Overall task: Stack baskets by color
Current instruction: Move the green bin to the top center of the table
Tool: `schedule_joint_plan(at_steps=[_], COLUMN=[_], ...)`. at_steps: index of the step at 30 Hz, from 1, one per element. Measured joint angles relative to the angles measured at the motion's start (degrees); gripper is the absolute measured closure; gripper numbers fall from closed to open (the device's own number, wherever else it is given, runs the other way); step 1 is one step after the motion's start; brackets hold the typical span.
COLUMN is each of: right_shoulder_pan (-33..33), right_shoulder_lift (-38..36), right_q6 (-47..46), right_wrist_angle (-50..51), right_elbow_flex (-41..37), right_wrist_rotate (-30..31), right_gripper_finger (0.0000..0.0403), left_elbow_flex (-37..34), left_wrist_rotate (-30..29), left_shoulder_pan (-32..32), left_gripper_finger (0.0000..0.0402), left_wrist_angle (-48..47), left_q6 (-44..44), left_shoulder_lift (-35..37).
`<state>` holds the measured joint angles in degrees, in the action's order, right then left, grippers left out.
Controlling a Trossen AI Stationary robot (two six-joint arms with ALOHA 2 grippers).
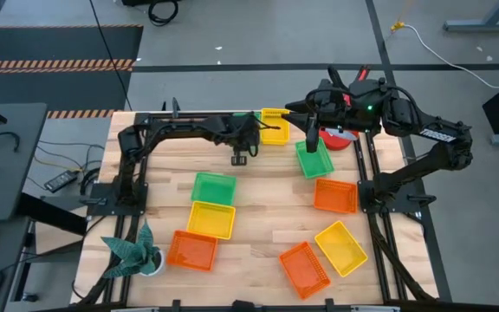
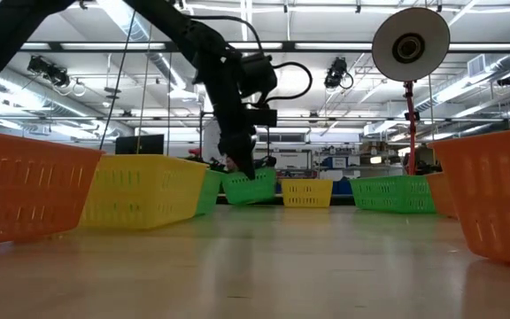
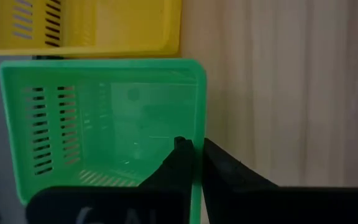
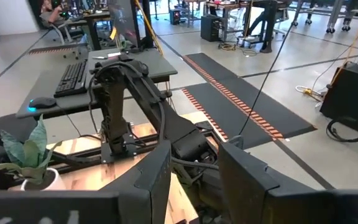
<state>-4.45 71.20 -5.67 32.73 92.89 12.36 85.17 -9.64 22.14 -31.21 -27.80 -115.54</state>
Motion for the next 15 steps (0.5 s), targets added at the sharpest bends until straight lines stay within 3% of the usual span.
schedule_joint_plan(at_steps=[12,15], right_shoulder_pan=[0.0,0.0], right_shoulder_lift=[0.0,0.0], right_q6=[-0.8,-0.8], right_wrist_angle=[0.0,0.0], right_elbow_flex=[0.0,0.0], right_wrist_rotate=[1.7,1.7], right_gripper_finger=[0.0266,0.0266], left_elbow_flex=[0.0,0.0], left_wrist_rotate=[0.1,2.4], left_shoulder_pan=[1.8,2.2], left_gripper_finger=[0.031,0.0287], left_wrist_angle=[6.2,7.4], left_q6=[0.7,3.2], left_shoulder_lift=[0.0,0.0])
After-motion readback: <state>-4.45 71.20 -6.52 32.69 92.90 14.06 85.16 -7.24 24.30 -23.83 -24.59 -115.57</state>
